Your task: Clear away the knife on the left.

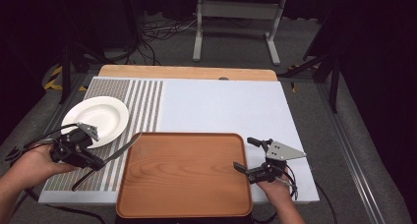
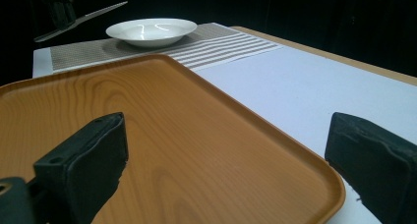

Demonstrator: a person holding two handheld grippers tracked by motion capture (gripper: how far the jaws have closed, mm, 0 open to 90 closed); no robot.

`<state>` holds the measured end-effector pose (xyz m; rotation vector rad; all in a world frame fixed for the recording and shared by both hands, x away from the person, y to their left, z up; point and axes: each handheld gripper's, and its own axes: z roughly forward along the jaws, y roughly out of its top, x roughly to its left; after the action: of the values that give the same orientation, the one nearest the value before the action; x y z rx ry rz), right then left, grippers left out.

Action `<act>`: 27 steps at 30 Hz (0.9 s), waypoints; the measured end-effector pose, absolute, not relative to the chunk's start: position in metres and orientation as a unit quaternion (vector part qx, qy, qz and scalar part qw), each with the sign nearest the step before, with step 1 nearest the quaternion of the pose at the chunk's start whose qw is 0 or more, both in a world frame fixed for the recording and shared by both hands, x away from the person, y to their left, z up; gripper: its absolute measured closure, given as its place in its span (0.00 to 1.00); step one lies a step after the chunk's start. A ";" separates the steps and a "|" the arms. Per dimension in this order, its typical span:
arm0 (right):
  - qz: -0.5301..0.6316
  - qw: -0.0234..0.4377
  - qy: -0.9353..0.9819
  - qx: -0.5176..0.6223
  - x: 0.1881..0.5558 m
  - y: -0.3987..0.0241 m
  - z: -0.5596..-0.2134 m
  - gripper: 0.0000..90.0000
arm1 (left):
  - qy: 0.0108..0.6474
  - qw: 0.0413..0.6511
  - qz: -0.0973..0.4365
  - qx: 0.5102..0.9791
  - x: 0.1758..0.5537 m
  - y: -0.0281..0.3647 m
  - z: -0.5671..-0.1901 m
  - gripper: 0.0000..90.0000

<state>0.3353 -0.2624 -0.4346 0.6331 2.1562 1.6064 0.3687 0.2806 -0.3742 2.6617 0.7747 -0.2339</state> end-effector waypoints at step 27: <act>0.570 0.191 0.766 0.227 0.335 -0.263 -0.434 0.04 | 0.370 0.233 -0.127 0.890 0.362 0.234 -0.373 0.89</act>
<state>0.3352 -0.2633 -0.4341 0.6364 2.1525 1.6019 0.3623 0.2335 -0.3733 2.4448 1.0166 -0.3492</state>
